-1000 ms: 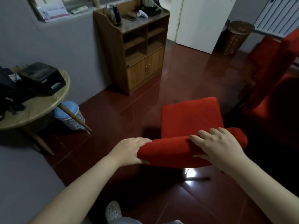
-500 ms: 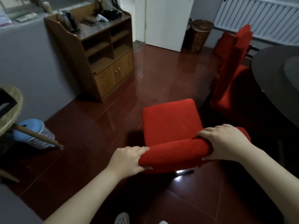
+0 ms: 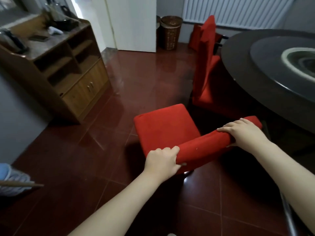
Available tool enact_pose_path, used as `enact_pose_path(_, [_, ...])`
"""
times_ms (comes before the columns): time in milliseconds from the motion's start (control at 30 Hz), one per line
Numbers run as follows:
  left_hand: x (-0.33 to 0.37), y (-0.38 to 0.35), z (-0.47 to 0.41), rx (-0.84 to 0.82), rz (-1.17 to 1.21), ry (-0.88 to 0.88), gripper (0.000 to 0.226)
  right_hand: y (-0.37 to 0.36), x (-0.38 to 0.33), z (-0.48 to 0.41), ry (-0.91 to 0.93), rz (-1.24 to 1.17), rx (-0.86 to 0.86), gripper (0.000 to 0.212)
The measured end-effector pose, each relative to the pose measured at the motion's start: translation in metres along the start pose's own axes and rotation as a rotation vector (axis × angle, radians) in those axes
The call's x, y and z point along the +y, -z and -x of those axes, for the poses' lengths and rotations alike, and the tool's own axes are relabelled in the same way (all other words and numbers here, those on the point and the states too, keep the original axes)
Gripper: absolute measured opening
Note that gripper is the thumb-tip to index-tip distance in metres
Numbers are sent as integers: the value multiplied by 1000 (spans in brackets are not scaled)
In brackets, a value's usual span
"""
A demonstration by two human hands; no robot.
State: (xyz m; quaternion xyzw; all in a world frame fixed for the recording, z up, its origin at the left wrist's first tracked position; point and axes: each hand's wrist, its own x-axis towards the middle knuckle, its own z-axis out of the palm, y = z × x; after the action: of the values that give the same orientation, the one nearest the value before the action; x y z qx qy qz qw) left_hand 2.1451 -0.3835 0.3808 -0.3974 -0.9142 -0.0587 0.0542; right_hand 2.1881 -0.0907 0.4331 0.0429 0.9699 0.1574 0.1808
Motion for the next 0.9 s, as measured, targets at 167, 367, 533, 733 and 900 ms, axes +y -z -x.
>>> enact_pose_path(167, [37,-5,-42,-11,-57,-44,50,-29,45,-12,-20,-28,-34,69])
enact_pose_path(367, [41,-11,-49,40,-141,-59,52,-43,63,-22,73,-55,15,68])
enact_pose_path(533, [42,-9,-46,33,-153,-39,51,-48,59,-22,63,-88,69,69])
enact_pose_path(733, [41,-8,-46,56,-137,-32,53,-23,58,-38,116,-7,-85,76])
enact_pose_path(900, [39,-9,-46,58,-103,-42,52,-27,57,-33,83,-24,-21,71])
